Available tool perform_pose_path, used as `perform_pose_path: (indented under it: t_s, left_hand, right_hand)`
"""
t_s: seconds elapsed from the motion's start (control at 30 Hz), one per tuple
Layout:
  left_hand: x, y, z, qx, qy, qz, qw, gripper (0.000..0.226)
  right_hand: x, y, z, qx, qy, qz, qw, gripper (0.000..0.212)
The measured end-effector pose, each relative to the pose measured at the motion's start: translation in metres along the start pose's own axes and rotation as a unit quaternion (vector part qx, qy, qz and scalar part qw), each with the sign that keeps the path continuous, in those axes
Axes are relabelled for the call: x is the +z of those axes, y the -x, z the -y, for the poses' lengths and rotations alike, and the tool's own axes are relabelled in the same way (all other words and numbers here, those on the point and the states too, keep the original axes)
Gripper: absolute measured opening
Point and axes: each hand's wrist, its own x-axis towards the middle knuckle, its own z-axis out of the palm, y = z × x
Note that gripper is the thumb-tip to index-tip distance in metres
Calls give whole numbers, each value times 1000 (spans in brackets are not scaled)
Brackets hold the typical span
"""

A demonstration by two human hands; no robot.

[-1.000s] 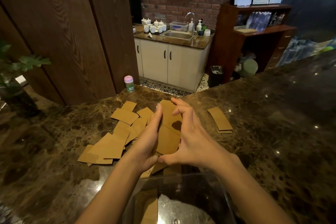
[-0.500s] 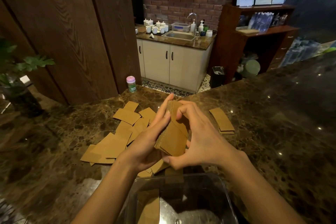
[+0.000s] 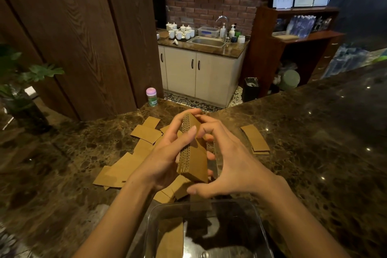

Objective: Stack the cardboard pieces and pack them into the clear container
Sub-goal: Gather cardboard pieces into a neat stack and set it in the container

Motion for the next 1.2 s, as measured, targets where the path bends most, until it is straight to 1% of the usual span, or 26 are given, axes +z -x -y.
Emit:
perform_pose_path:
  t_s: [0.1,0.2,0.3,0.37,0.5,0.57,0.63,0.7,0.83,0.93,1.0,1.1,1.2]
  left_hand:
    - [0,3,-1,-3,-4,2,1000,44]
    - [0,6,0,-4,2,-6,1000,35]
    - [-2,10,3,-2,8,-7,1000,35]
    - [-3,13,5,-2,0,-12,1000,36]
    - [-1,20,9,23,-17,-46,999,41]
    - [-2,26,9,26,6,-50,998,39]
    - [-6,33,9,18,45,-34,998,37]
    - [-10,40,10,9,81,-13,997,40]
    - [-12,55,17,13,97,-6,995,31]
    - [-13,64,21,11,104,-12,994,48]
    - [-14,69,22,11,88,-38,995,53]
    - [-18,78,28,6,49,-65,997,51]
    - [-19,88,29,-25,-48,-82,995,49]
  right_hand:
    - [-1,0,1,20,-3,-15,1000,84]
    - [2,1,4,27,-24,1,999,81]
    - [5,0,8,16,-7,27,999,84]
    - [9,0,9,3,0,17,1000,85]
    - [17,-3,15,-2,17,-12,1000,86]
    - [20,-3,16,-7,30,-12,999,91]
    - [24,-2,17,-17,29,23,999,104]
    - [26,0,21,-23,14,56,998,109]
    - [32,2,28,-36,34,47,998,99]
    - [39,3,33,-48,42,40,997,92]
    - [43,6,37,-53,34,39,997,87]
    - [49,11,38,-58,36,41,997,85]
    - [54,21,35,-56,49,43,996,83]
